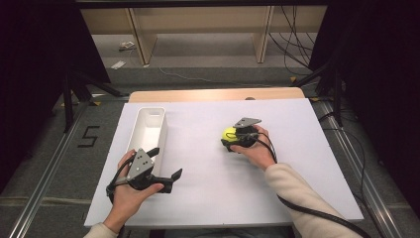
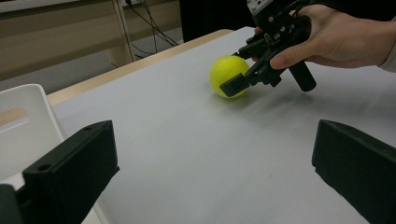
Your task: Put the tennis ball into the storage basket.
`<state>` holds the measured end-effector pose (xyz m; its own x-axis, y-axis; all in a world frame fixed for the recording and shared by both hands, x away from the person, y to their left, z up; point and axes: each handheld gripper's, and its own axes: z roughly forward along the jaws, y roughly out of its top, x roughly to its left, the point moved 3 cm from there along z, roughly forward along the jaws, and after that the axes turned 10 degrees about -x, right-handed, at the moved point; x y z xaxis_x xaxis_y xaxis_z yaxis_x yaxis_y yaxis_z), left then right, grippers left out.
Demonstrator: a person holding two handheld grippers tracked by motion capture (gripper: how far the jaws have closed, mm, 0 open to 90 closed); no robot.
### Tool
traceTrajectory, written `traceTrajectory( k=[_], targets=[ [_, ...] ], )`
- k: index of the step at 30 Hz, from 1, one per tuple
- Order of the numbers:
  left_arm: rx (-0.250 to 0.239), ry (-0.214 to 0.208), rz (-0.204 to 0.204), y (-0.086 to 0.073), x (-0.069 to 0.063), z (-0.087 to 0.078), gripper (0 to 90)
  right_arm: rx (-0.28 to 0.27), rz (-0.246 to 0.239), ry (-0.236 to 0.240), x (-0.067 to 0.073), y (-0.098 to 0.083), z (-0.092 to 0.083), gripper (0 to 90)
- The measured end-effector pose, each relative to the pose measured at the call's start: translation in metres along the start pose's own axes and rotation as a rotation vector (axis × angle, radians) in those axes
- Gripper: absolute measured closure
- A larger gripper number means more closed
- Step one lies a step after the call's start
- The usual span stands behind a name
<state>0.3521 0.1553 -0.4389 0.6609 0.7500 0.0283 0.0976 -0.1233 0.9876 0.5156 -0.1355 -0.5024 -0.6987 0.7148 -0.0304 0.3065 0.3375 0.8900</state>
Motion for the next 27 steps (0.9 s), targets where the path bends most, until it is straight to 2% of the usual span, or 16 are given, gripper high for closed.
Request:
traceTrajectory(
  k=[5,12,27],
  targets=[
    [-0.001,-0.001,0.0,0.0,0.0,0.0,0.0,-0.036,0.01,-0.002,0.001,0.007,-0.004,26.5],
    [0.0,-0.004,0.0,0.0,0.0,0.0,0.0,-0.064,0.004,0.014,0.005,0.015,-0.008,26.6],
    [0.0,-0.008,0.001,0.0,-0.001,0.0,0.3,-0.13,0.024,0.042,0.013,0.034,-0.02,26.7]
  ],
)
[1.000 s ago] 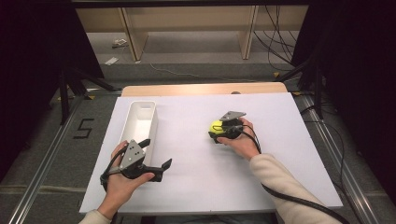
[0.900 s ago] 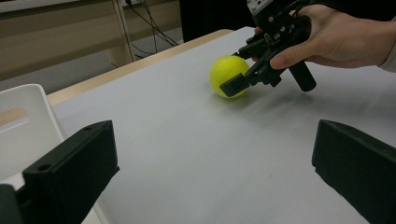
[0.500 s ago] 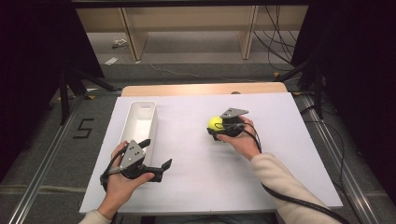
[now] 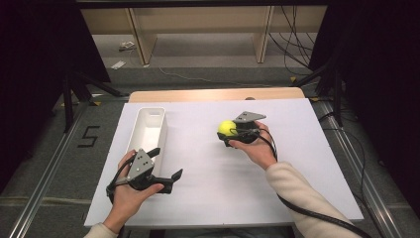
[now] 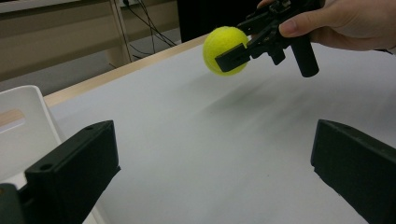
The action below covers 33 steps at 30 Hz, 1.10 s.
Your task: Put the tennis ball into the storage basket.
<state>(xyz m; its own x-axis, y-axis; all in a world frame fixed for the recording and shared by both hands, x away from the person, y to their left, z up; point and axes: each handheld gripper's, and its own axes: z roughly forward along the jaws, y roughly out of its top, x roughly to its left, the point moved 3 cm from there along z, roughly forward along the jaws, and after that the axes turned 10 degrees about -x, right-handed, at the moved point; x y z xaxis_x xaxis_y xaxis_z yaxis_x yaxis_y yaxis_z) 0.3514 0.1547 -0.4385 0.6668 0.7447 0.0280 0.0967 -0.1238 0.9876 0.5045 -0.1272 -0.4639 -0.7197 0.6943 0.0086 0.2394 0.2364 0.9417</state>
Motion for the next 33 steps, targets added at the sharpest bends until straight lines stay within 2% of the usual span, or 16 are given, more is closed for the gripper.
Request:
traceTrajectory(
  k=[9,33],
  targets=[
    [-0.001,0.0,0.003,0.0,0.0,-0.001,0.4,-0.028,0.0,0.008,0.003,0.01,-0.004,26.7],
    [0.002,-0.004,0.001,0.0,-0.001,0.0,0.5,-0.068,-0.011,0.064,0.025,0.026,-0.005,26.8]
  ],
)
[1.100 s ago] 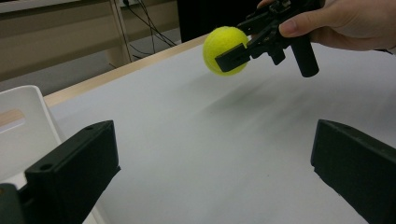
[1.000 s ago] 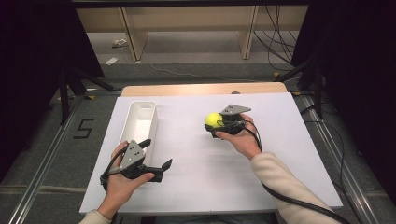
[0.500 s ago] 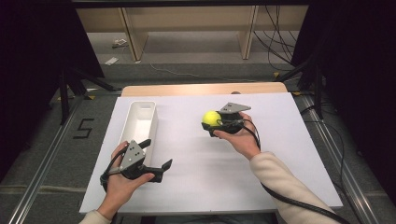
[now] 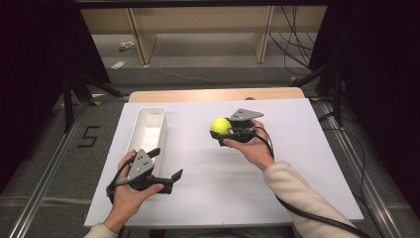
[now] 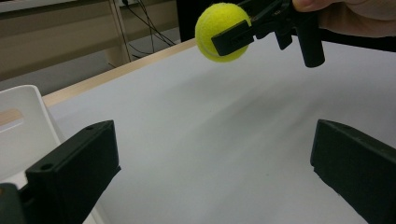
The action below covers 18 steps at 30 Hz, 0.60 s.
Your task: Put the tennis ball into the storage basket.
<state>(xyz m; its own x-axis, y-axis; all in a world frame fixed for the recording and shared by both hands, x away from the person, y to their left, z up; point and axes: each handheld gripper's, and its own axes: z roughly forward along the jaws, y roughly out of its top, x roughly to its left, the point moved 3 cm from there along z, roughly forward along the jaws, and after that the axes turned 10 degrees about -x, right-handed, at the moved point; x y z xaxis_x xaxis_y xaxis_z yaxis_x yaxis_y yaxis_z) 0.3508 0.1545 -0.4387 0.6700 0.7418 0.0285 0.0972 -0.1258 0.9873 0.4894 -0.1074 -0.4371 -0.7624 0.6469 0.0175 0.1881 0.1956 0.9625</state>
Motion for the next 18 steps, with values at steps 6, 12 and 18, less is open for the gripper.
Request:
traceTrajectory(
  k=[6,12,18],
  targets=[
    [0.0,0.0,0.002,0.0,0.0001,-0.0001,0.5,-0.008,-0.008,0.006,0.0039,0.0041,0.0004,26.8],
    [0.002,0.001,0.001,-0.0002,0.0001,-0.0002,0.5,-0.009,-0.01,0.006,0.0056,0.0062,0.0009,26.8],
    [0.002,0.001,0.002,-0.0002,0.0,-0.0002,0.5,-0.011,-0.012,0.011,0.0075,0.0083,0.0021,26.8]
  ],
)
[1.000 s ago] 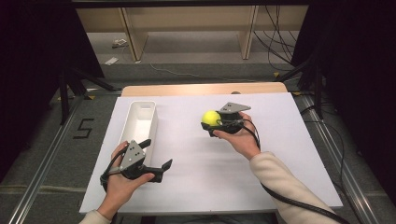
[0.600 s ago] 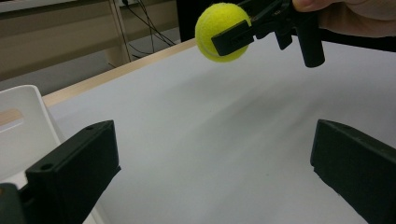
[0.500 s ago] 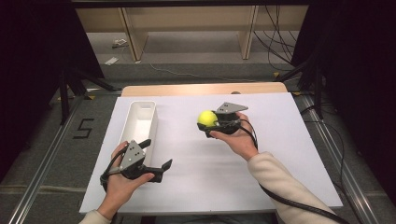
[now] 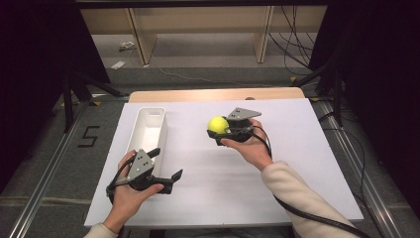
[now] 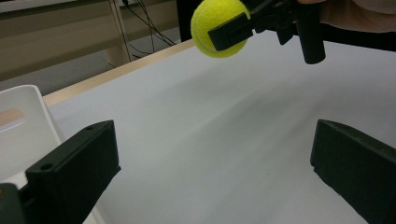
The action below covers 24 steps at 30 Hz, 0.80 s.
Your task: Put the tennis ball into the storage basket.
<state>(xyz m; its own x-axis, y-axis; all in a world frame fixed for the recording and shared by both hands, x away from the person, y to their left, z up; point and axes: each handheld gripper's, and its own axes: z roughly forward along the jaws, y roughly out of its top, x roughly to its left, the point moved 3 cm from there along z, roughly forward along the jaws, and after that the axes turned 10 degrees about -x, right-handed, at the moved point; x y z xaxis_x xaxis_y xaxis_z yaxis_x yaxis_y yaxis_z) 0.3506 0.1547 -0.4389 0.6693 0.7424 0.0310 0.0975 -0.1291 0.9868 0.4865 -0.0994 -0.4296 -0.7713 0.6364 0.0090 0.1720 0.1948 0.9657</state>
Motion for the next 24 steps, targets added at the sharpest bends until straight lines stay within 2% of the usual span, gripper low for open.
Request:
traceTrajectory(
  k=[24],
  targets=[
    [-0.001,0.001,0.004,0.0,0.001,-0.001,0.5,-0.014,-0.024,0.026,0.015,0.013,0.015,26.8]
  ],
)
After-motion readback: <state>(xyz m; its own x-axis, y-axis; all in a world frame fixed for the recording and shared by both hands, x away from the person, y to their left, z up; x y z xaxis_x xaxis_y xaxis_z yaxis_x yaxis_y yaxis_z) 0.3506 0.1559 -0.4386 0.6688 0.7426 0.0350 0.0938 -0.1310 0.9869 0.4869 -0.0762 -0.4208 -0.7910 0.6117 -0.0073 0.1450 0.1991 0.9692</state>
